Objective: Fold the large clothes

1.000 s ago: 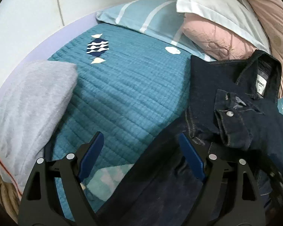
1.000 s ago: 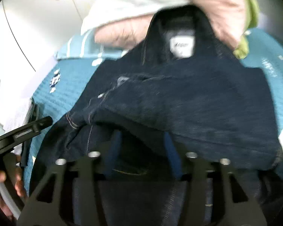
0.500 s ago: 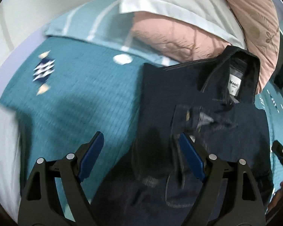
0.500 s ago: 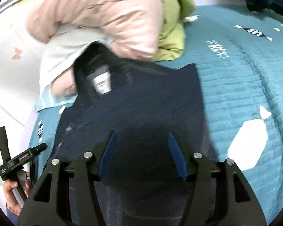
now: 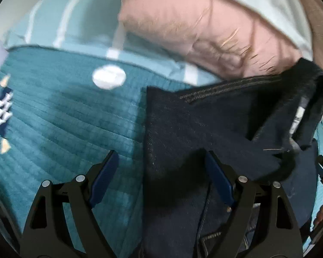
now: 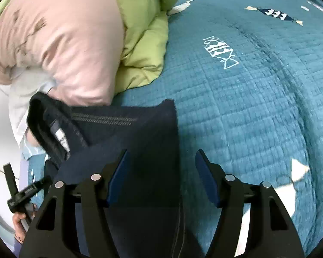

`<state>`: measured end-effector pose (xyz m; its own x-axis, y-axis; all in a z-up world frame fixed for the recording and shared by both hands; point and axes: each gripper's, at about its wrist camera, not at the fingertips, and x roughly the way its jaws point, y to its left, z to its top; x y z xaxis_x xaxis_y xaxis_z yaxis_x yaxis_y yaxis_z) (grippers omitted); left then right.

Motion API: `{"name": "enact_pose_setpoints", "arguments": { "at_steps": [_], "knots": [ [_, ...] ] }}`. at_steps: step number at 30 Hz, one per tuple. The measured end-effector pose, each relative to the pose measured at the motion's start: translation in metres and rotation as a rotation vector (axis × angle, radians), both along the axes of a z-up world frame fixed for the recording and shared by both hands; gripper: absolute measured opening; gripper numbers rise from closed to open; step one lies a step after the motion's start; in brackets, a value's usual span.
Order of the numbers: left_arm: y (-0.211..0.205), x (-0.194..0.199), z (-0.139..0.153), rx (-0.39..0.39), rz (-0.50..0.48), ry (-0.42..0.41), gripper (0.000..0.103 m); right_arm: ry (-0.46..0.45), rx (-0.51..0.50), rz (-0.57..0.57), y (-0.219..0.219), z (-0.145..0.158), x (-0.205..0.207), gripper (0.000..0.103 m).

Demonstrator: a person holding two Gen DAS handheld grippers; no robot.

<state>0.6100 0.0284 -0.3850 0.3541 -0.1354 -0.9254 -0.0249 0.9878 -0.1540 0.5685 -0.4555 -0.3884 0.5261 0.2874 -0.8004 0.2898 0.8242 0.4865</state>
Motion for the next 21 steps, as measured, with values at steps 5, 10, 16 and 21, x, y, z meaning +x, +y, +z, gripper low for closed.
{"name": "enact_pose_setpoints", "arguments": {
  "at_steps": [5,10,16,21],
  "knots": [
    [-0.004,0.012,0.000,0.006,-0.015,-0.013,0.085,0.025,0.053,0.040,-0.003,-0.011,0.014,0.060],
    [-0.006,0.027,0.003,-0.004,-0.012,-0.016,0.085,0.006,0.115,0.041,-0.006,-0.016,0.019,0.057],
    [-0.009,0.038,0.003,-0.038,-0.042,-0.014,0.059,0.005,0.101,0.106,0.009,-0.010,0.024,0.021],
    [-0.012,0.035,0.026,-0.004,-0.102,-0.059,0.010,-0.096,0.098,0.106,0.006,0.014,0.007,0.008]
  ]
}}
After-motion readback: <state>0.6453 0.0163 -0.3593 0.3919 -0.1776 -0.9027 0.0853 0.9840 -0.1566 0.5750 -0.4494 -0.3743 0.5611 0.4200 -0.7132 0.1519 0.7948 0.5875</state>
